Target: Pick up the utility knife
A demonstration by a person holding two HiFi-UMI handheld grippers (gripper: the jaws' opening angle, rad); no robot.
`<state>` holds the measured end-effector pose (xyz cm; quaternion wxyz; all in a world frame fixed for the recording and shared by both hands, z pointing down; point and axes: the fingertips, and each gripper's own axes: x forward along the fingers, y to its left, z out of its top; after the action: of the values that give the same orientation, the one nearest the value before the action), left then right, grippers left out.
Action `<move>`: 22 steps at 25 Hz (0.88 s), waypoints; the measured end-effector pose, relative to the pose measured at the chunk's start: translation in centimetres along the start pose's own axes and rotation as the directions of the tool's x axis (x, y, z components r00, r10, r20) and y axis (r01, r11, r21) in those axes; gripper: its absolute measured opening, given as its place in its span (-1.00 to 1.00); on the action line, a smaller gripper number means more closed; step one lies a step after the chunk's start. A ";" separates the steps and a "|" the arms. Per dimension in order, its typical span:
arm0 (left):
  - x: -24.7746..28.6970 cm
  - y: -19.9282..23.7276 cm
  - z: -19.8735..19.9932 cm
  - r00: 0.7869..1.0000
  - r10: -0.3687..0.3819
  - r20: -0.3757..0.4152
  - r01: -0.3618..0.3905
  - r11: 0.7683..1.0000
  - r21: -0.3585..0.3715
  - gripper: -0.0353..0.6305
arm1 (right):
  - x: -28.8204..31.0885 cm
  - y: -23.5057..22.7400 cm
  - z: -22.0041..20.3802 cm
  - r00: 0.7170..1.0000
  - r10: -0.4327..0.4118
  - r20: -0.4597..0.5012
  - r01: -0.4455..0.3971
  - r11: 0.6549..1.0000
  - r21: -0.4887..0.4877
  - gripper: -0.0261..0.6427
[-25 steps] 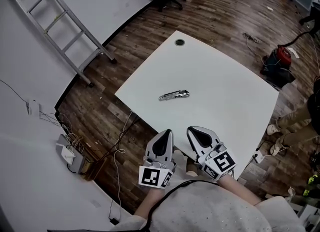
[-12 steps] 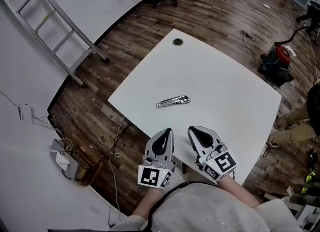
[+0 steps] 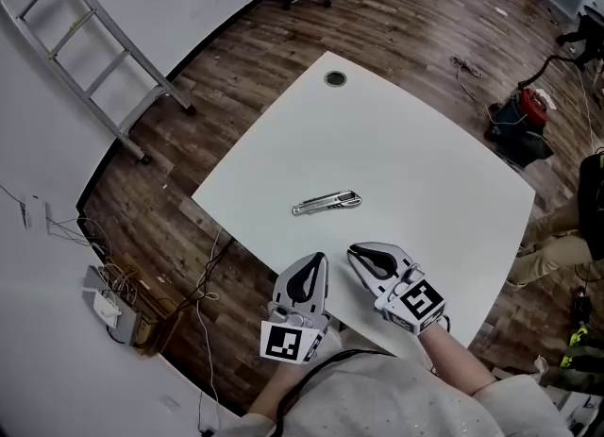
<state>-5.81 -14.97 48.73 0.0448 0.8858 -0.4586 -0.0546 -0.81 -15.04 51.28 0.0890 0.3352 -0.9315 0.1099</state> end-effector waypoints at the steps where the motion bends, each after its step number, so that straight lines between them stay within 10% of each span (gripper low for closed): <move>1: 0.3 0.1 -0.1 1.000 -0.002 0.000 0.002 1.000 0.002 -0.88 | 0.6 -0.4 -0.2 0.999 0.026 -0.033 -0.027 0.999 -0.031 -0.89; 9: 2.8 0.9 -0.2 0.999 -0.038 0.000 0.038 0.999 -0.012 -0.88 | 4.4 -4.6 -0.9 0.968 0.109 -0.226 -0.152 0.971 -0.184 -0.89; 22: 5.1 2.4 -0.3 0.998 -0.059 -0.001 0.058 0.997 -0.049 -0.88 | 10.0 -6.6 -3.2 0.822 0.205 -0.531 -0.422 0.845 -0.328 -0.51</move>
<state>-4.80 -20.48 49.06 0.0655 0.8976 -0.4309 -0.0658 -3.86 -25.23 57.70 0.3670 0.1074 -0.9240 -0.0066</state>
